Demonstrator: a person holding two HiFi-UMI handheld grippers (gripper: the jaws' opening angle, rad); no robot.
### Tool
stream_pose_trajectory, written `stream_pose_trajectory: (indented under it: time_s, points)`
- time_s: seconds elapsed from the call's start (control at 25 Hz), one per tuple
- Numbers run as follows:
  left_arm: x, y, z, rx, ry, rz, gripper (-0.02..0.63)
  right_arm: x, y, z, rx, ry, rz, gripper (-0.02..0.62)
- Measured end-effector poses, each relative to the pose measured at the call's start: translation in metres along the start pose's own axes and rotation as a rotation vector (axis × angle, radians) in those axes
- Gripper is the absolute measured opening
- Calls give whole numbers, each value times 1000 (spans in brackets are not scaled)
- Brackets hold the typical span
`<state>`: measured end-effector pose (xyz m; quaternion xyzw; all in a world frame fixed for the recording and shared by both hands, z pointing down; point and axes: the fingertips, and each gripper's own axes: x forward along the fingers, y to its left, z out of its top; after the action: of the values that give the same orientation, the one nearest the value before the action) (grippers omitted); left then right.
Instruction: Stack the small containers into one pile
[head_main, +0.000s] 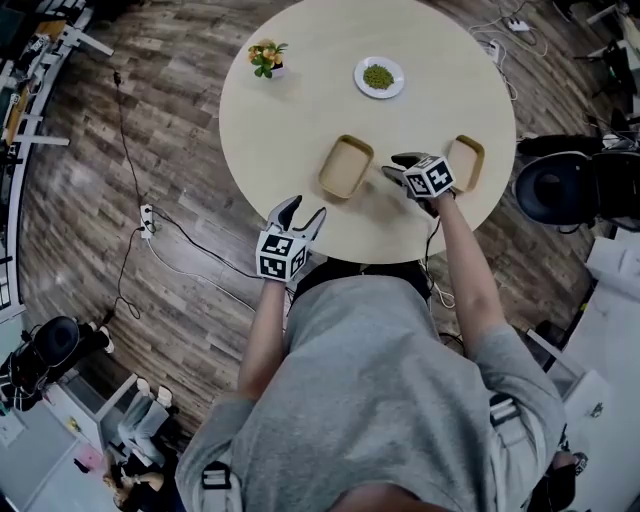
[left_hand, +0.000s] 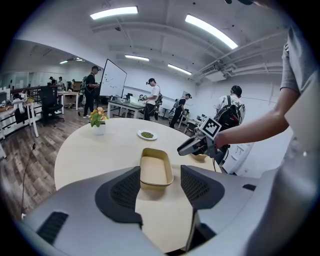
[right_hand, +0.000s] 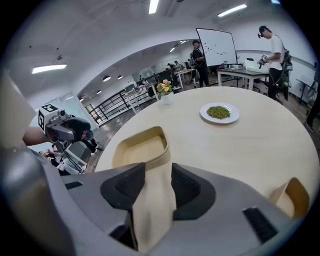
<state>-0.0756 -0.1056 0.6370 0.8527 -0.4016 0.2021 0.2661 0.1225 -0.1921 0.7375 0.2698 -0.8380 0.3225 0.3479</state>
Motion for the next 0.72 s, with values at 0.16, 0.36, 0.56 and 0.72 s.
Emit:
stream_pose_trajectory:
  time_s: [0.16,0.36,0.56,0.72]
  points:
    - [4,-3,-1,1,12,-23,267,-18,-7,-23,43,-2,-37,173]
    - [7,-12,5,23,32,-51,267,-44,-17,-48,145,-38,-62,173]
    - [11,-19,11,43,35,-61,267,-64,-30,-72,174,-38,-105,172]
    - [14,-32,12,53,44,-71,267,-86,-43,-86,183,-45,-145,172]
